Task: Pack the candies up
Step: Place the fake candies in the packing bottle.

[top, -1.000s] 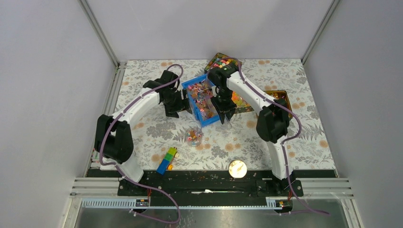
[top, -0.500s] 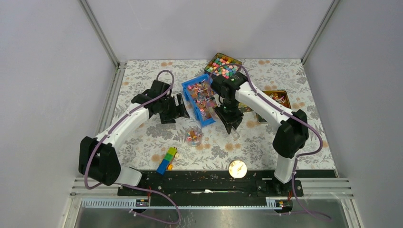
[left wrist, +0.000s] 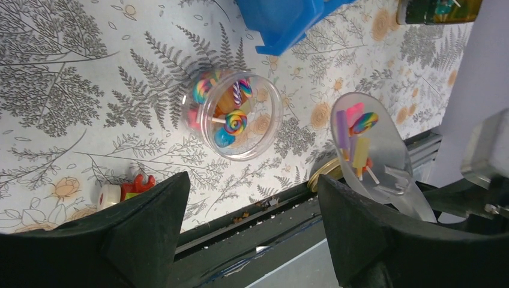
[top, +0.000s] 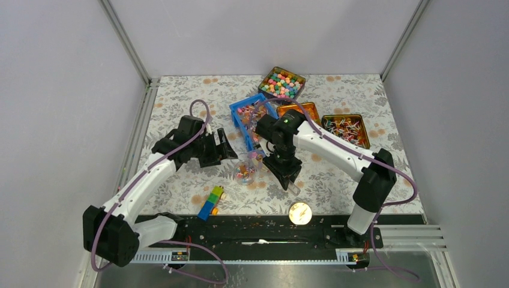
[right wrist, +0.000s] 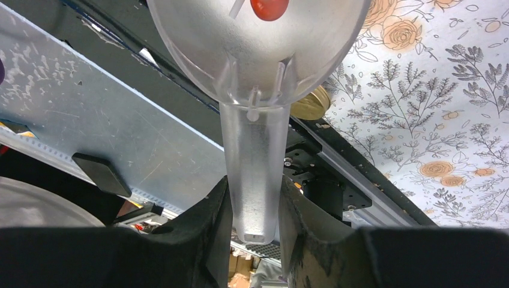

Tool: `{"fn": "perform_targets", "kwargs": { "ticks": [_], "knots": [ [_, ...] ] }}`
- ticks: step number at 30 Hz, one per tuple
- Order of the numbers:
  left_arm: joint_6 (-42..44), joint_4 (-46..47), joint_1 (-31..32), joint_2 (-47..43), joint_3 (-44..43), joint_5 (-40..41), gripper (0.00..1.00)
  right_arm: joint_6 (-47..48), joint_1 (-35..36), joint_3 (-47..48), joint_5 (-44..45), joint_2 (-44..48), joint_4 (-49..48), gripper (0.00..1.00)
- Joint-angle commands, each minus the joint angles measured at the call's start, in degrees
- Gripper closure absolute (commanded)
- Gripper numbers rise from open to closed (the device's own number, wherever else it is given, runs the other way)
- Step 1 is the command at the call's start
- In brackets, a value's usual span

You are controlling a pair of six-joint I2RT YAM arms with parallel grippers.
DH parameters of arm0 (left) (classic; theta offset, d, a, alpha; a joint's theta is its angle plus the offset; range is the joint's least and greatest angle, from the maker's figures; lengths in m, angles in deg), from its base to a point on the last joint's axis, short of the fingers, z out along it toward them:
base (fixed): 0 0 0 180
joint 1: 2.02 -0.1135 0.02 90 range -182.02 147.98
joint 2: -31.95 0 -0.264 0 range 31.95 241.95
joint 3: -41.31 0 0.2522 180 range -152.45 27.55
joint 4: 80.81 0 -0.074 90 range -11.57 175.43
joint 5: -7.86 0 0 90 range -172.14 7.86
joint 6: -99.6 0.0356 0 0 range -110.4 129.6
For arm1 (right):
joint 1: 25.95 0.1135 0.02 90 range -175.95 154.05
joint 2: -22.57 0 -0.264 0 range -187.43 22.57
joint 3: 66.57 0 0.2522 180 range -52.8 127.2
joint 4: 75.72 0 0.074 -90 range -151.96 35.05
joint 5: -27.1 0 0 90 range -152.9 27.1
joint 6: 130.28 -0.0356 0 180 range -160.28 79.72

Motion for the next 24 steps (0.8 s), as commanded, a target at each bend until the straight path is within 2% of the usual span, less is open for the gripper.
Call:
{"fn": "perform_targets", "kwargs": {
  "ticks": [1, 9, 24],
  "knots": [
    [-0.38, 2.51, 0.73, -4.08, 2.45, -3.05, 0.22, 0.49, 1.86, 1.04, -2.49, 1.46, 1.48, 1.0],
    [-2.63, 1.05, 1.99, -8.67, 5.52, -1.0, 0.23, 0.02, 4.2, 2.55, -5.27, -1.23, 4.29, 1.0],
    [-3.54, -2.84, 2.38, -14.01, 6.8, 3.39, 0.23, -0.61, 4.35, 1.62, -12.54, -5.19, 3.54, 1.0]
  ]
}}
